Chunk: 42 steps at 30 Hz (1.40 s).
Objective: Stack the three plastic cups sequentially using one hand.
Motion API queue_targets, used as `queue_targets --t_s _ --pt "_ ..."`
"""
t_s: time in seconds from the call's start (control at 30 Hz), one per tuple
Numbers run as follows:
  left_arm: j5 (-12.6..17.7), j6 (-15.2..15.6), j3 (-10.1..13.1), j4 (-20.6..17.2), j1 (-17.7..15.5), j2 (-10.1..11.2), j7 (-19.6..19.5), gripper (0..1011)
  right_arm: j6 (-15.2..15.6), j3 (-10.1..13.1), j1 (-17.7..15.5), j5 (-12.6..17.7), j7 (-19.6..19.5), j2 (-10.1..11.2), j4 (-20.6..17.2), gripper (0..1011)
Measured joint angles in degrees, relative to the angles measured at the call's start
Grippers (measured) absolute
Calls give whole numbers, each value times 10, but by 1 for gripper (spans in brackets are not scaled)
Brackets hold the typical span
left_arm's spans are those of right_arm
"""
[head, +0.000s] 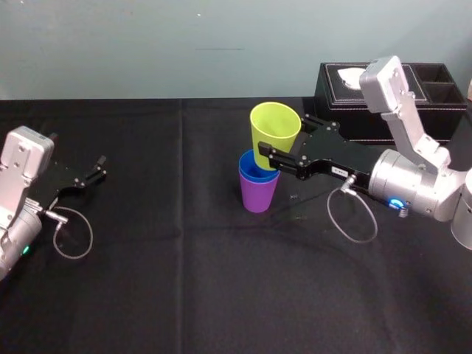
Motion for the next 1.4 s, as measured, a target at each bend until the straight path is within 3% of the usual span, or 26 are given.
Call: queue_targets --t_s 0.5,1.4 --pt "0 0 0 0 0 0 0 1011 -10 -16 36 -14 12 -33 65 726" --pt "0 0 0 0 0 0 0 1011 -12 -27 43 -17 28 -44 97 726"
